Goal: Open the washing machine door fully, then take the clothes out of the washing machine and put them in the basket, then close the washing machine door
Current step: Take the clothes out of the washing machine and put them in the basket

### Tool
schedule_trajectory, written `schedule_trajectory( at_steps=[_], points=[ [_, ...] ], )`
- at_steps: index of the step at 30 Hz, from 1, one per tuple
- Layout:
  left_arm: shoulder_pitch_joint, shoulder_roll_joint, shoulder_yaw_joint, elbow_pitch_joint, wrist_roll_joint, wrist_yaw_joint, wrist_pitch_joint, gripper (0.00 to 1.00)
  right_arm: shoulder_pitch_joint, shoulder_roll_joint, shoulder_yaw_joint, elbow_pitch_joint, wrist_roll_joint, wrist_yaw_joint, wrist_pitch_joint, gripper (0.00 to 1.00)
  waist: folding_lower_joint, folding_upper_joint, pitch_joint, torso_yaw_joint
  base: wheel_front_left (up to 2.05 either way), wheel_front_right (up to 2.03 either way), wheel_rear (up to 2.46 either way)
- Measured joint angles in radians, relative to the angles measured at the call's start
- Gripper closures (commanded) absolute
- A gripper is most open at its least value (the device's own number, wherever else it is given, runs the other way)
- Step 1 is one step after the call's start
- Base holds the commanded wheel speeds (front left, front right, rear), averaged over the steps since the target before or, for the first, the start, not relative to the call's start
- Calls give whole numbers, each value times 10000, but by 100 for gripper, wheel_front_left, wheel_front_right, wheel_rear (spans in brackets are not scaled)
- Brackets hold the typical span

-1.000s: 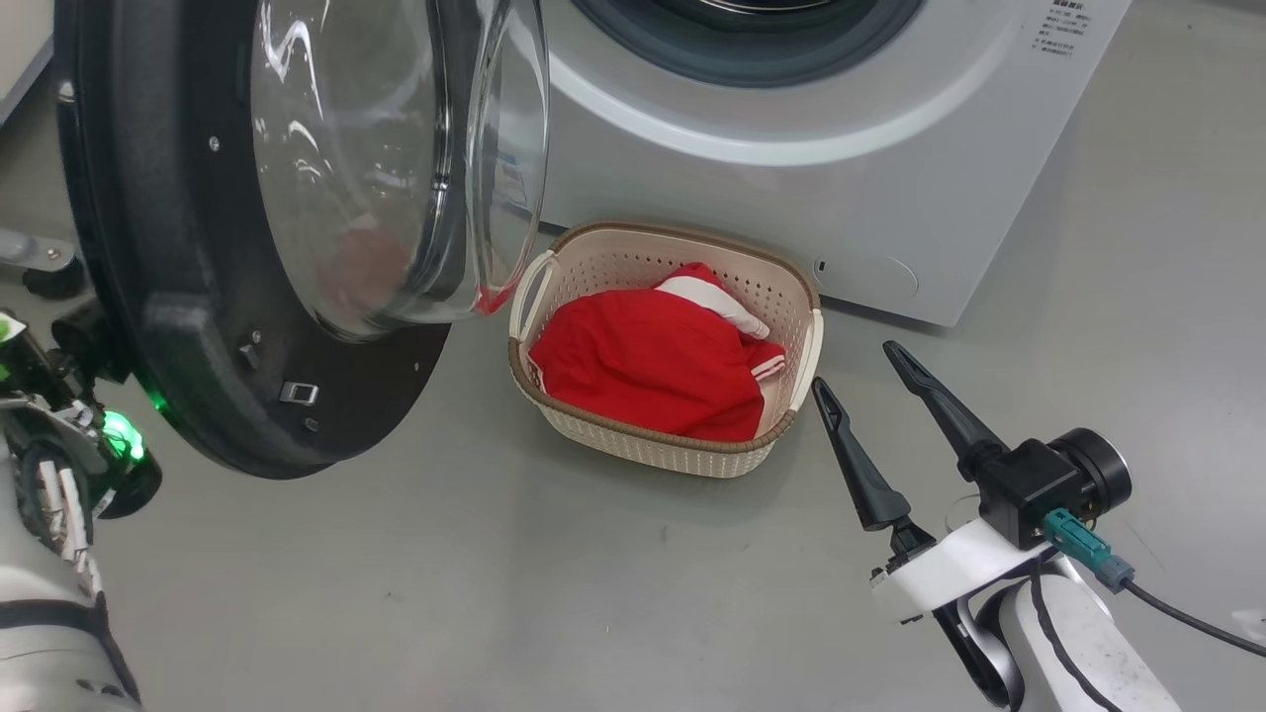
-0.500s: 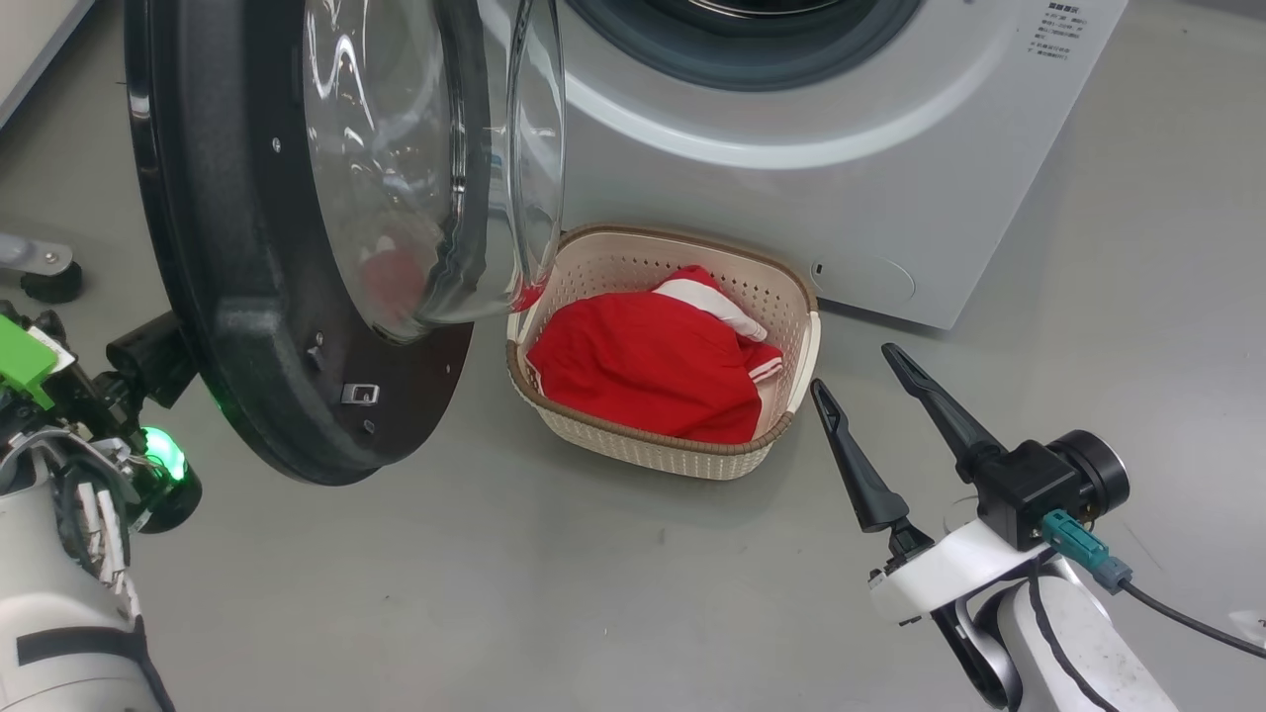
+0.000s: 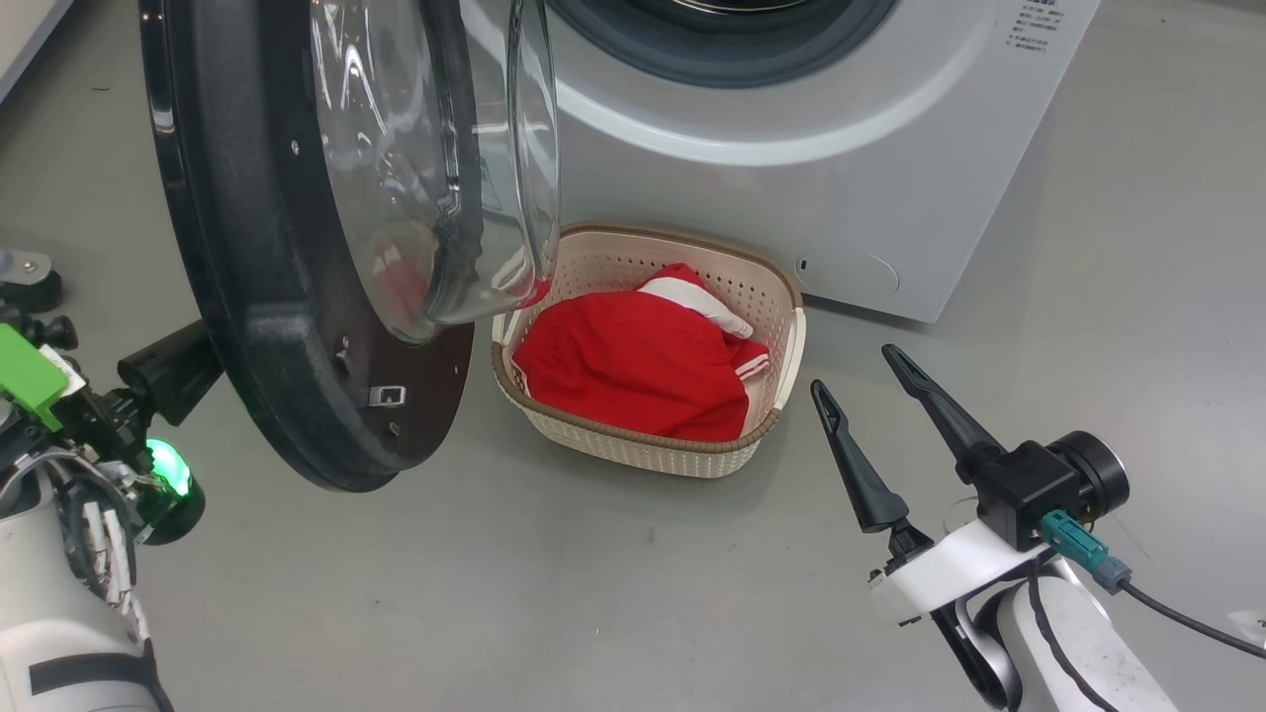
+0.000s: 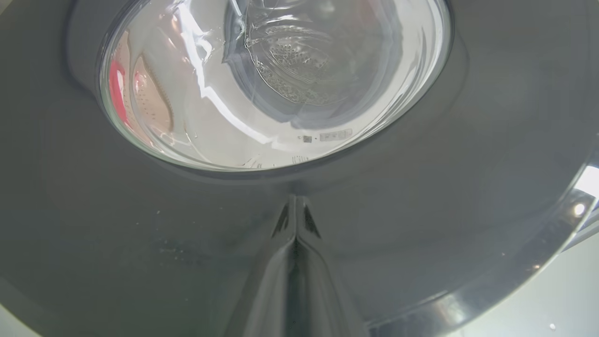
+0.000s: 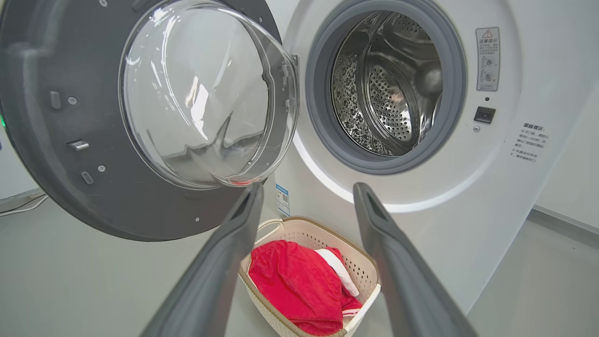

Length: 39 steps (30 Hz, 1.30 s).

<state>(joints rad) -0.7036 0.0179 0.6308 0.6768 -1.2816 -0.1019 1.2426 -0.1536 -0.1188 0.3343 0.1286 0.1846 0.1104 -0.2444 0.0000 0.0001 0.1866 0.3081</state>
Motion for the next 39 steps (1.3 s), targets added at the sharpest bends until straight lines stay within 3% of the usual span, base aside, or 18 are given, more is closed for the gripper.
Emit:
schedule_trajectory(
  at_steps=[8,13,25,30,36,39],
  points=[
    [387,-27,-165,-617,-50,0,-79,100,0,10,-2,44,2,-2,0,0,0,0,-59,-55,0,0,0],
    [611,-61,-117,-1177,73,-10,-901,100,15,19,-42,136,75,-15,-2,0,0,0,-178,-47,0,0,0],
    [1833,-35,-1218,-3545,2688,-188,-3570,100,197,92,-86,230,90,-90,-4,0,0,0,-482,85,0,0,0],
    [2446,848,-2934,-5630,4581,-190,-5106,100,205,98,-77,247,90,-90,-25,0,0,0,-570,126,0,0,0],
    [3614,1319,-4514,-6581,5737,-190,-6763,100,225,130,-12,291,92,-88,-46,0,0,0,-681,136,0,0,0],
    [4340,2044,-5221,-6978,6817,-192,-7864,100,225,178,69,309,96,-88,-79,0,0,0,-725,100,0,0,0]
  ],
)
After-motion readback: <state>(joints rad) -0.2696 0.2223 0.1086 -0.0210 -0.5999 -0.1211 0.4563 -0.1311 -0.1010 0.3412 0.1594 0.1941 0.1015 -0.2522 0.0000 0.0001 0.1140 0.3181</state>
